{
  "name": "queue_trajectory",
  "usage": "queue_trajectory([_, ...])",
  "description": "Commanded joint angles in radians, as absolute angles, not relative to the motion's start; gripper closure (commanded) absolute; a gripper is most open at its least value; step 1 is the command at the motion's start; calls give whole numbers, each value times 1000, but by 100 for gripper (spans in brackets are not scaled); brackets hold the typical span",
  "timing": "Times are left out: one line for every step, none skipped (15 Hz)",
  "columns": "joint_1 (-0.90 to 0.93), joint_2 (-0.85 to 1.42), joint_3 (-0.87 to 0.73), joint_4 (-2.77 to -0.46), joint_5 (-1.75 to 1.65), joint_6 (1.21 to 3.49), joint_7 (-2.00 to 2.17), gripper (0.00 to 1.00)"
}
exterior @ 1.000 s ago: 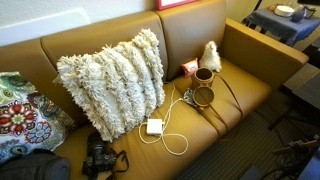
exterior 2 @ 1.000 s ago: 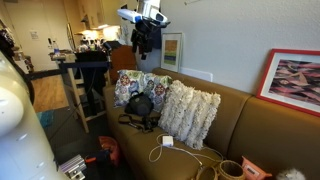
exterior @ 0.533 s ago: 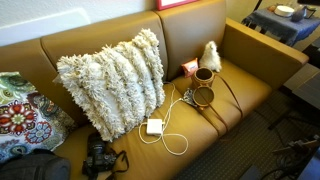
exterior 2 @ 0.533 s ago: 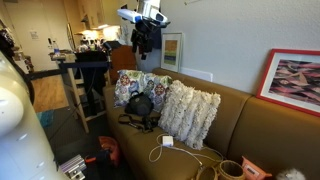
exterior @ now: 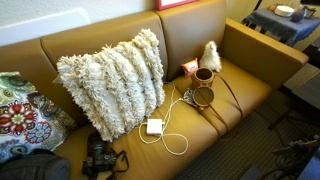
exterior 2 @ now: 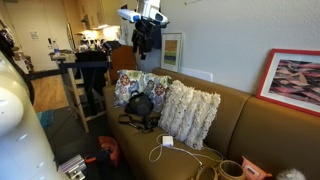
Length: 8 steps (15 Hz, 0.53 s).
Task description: Move the bag to the right
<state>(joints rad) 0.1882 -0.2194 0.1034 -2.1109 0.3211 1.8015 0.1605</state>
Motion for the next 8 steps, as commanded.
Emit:
queue_trajectory([163,-224,127,-2112,315,1798,245,0])
queue_trajectory([162,-223,128,-2112,320,1794,274,0])
queue_trajectory([161,-224,130,-2112,320,1796,296,0])
queue_trajectory([159,-225,132,-2113,313,1801,318,0])
queue_trajectory([158,-225,135,-2113,309,1800,338,0])
queue_trajectory([157,-225,137,-2112,307,1798,358,0])
queue_trajectory([156,-226,138,-2113,306,1801,374,0])
queue_trajectory([156,-226,140,-2113,306,1802,386,0])
